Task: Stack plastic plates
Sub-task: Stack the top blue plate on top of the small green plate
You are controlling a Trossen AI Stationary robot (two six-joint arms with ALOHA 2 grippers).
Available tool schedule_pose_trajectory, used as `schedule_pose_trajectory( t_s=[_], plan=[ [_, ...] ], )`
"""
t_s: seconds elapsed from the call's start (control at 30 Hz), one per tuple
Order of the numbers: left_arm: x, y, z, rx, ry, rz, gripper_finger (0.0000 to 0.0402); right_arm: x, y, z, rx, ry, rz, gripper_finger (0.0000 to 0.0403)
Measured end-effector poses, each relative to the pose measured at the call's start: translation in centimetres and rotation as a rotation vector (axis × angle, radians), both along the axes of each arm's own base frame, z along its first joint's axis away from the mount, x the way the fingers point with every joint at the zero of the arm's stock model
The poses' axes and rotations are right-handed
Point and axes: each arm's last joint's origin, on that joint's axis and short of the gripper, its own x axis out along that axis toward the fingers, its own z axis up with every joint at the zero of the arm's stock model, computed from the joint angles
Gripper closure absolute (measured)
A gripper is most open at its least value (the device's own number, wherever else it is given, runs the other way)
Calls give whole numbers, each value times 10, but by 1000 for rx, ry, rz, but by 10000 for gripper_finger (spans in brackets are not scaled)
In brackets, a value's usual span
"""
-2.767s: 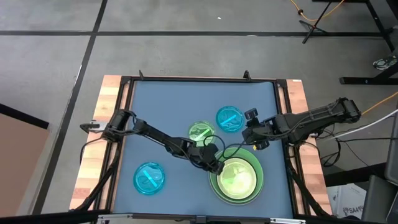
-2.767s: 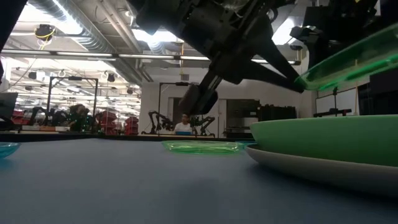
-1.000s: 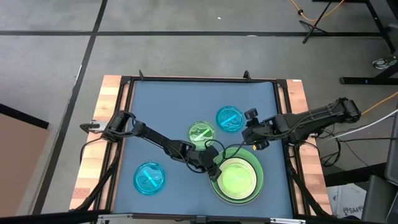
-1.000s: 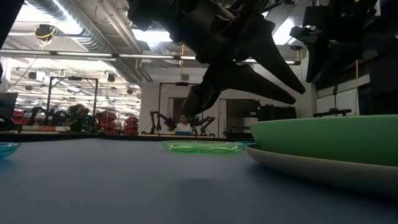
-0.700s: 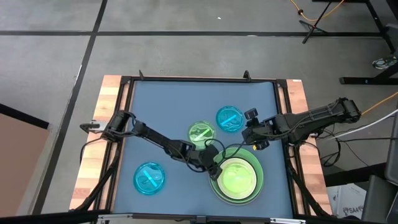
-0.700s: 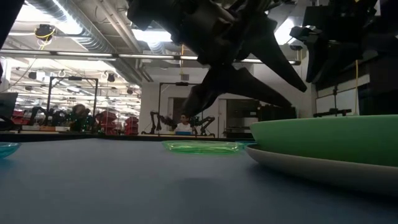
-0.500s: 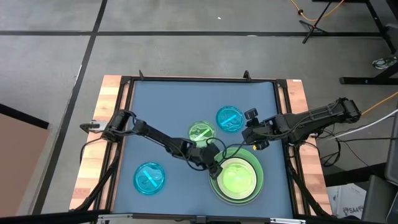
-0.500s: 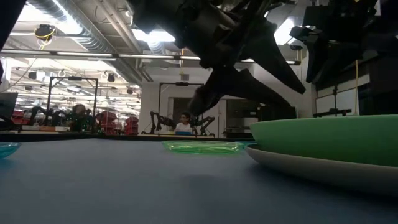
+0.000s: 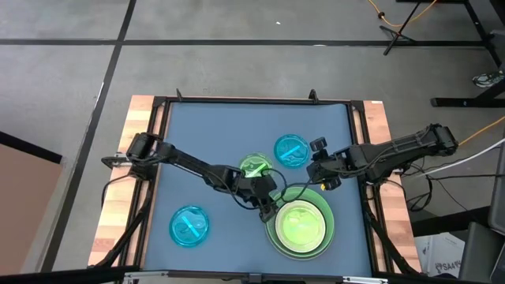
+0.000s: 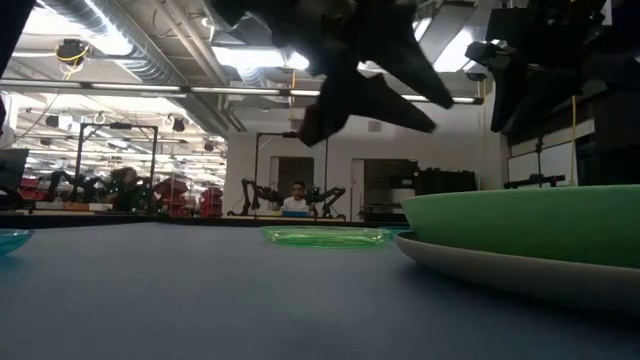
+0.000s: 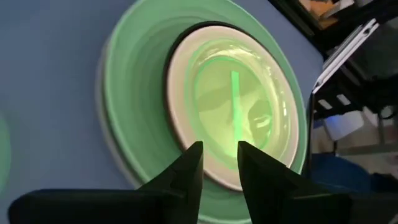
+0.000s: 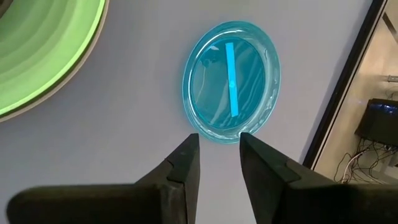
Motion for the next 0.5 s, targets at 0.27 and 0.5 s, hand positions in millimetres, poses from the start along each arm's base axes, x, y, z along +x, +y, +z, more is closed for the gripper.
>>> schedule_pose_trajectory(
  t_s=[0.27, 0.5],
  plan=[
    [-26, 22, 29, 142, 119, -45, 309, 4, -5, 1, 24, -31, -22, 298],
    [-55, 39, 57, 318, 200, -73, 309, 12, -32, 2, 62, -74, -122, 298]
  ],
)
